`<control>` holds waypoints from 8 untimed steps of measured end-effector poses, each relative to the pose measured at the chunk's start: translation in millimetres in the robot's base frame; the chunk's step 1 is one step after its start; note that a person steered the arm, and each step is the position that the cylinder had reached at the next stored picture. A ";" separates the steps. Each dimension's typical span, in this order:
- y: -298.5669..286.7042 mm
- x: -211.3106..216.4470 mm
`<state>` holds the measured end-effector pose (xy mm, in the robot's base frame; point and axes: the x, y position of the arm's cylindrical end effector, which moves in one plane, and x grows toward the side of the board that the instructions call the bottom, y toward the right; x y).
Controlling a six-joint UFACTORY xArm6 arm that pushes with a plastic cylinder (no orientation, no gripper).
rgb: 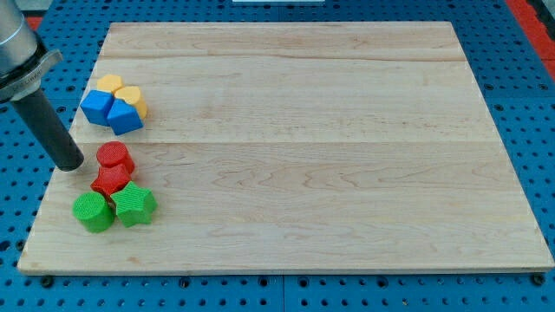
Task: Move the green circle into the green star and red star
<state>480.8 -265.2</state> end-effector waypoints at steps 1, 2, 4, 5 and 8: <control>-2.4 0.0; 10.1 8.3; 33.6 74.7; 15.5 76.5; 39.1 125.5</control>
<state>606.3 -226.1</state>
